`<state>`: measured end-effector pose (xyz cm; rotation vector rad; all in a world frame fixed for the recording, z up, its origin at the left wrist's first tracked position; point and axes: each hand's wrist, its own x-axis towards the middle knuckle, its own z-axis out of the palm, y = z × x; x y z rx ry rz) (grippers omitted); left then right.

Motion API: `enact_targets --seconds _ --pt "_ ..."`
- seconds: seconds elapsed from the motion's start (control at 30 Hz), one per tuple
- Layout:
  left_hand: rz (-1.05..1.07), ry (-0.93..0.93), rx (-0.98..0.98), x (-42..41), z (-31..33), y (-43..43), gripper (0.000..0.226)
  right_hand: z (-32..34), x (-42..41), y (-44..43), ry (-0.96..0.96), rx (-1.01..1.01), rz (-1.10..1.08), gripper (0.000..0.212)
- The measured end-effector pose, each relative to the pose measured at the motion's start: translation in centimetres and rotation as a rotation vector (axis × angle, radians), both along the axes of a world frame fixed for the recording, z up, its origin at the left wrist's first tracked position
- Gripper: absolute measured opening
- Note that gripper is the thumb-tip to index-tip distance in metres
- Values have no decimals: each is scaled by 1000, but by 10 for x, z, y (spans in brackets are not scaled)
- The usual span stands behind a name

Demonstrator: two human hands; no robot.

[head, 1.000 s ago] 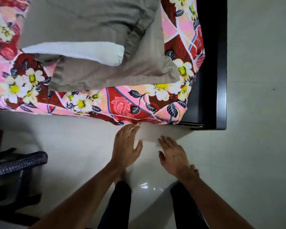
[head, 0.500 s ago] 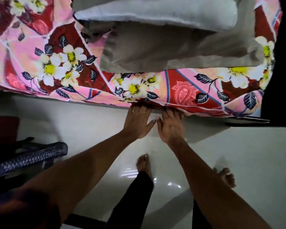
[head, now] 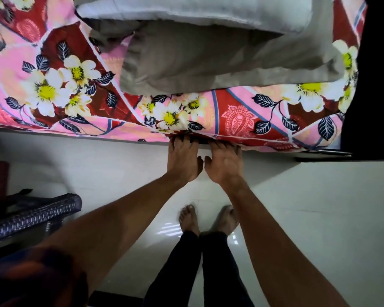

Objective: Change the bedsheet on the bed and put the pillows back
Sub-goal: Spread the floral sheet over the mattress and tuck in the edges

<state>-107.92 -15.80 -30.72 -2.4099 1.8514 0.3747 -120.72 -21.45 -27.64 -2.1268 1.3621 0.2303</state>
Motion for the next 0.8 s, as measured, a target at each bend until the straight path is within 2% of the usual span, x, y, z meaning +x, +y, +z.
enact_targets --seconds 0.07,0.13,0.23,0.33,0.47,0.63,0.7,0.8 --pt "-11 12 -55 2 -2 -2 64 6 -5 10 -139 -126 -52 46" --pt "-47 57 -86 5 -3 3 67 4 -7 20 -241 -203 -16 44" --pt "-123 187 -146 19 -7 15 68 -10 1 12 -221 -183 38 54" --pt "-144 265 -188 40 -4 29 60 -16 12 4 -113 -108 44 57" --pt "-89 157 -216 63 5 57 56 -11 19 2 -4 26 58 67" --pt "-7 27 -134 98 6 37 48 -4 36 -2 72 54 -10 68" --pt "-12 12 -58 96 8 32 52 -4 32 0 86 62 -11 67" --pt "-62 -10 43 94 7 40 71 4 33 5 41 32 -81 55"
